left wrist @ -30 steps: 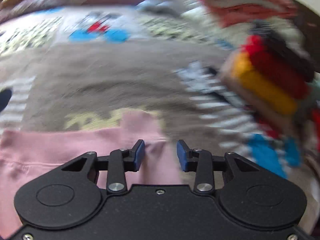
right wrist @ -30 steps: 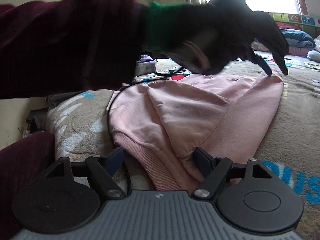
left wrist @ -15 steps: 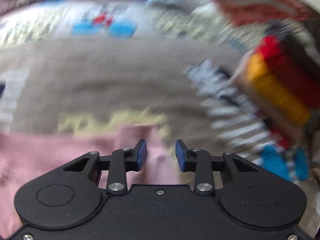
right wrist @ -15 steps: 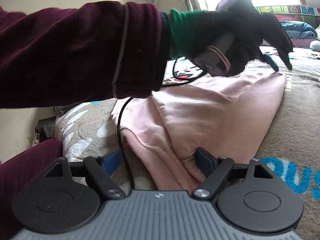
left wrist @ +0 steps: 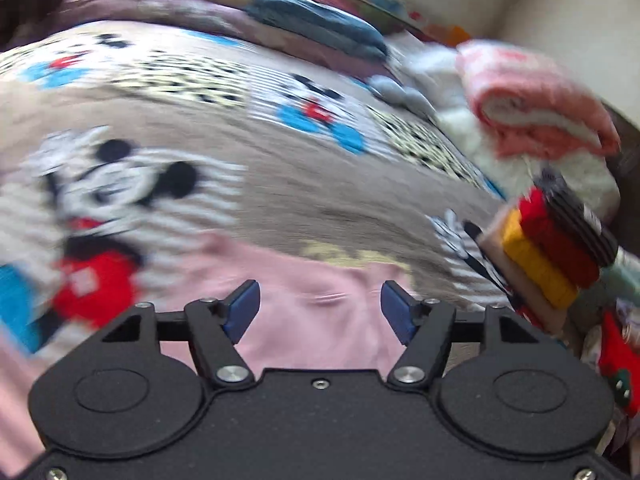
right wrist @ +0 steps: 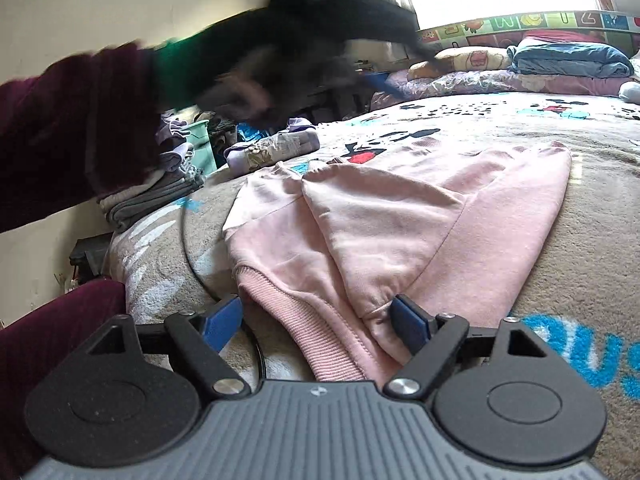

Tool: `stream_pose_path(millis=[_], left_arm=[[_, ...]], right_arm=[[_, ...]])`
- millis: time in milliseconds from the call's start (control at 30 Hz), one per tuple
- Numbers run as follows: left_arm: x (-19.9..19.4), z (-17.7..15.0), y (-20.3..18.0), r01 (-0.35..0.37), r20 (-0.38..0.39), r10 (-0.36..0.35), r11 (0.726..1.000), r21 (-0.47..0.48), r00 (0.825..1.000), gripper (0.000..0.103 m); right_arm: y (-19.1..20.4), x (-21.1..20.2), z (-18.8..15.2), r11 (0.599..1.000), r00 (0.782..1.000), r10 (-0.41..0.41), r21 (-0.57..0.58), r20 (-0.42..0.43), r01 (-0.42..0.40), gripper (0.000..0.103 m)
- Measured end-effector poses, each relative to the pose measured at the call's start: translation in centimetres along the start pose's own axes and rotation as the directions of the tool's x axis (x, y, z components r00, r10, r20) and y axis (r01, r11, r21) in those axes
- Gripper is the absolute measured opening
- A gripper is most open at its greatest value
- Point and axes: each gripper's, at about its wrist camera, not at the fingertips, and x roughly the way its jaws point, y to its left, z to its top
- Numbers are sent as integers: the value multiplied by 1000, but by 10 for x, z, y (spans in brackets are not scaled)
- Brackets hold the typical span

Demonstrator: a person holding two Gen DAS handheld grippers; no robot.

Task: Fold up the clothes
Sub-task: 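Move the open left gripper back to the folded sleeve's ribbed cuff, then grasp the ribbed cuff with the left gripper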

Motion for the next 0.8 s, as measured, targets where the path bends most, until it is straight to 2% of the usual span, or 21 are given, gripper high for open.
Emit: stream_pose_path(millis=[100,200,333,433,467,500,800], left_arm=[[-29,-18,30,-28,32,30,998,-60,999,67],[-44,-39,54,-60,30,64,992,-110,998,67],[-52,-62,77,-45,6,47,974,-222,999,67],[-53,-71,79,-25,19,30,973,-230,999,63],[-52,-72,79,-23,16,27,973,-229,1000,55],[-50,-72,79,-22,10,25,971,-238,1000,51],[-34,-82,90,-48,-5,49,956,-288,999,45]], right_arm=[[-1,-1,0,1000,1000,-3,-1,-1,3,81],[1,1,1,1000,1000,-8,-7,-6,8,81],[4,1,1,1000,1000,-14,-13,-6,14,81],[4,2,1,1000,1000,-16,-14,-4,16,81],[4,2,1,1000,1000,-15,-13,-3,15,81],[3,2,1,1000,1000,-15,-12,-3,15,81],[2,-2,0,1000,1000,0,7,1,0,82]])
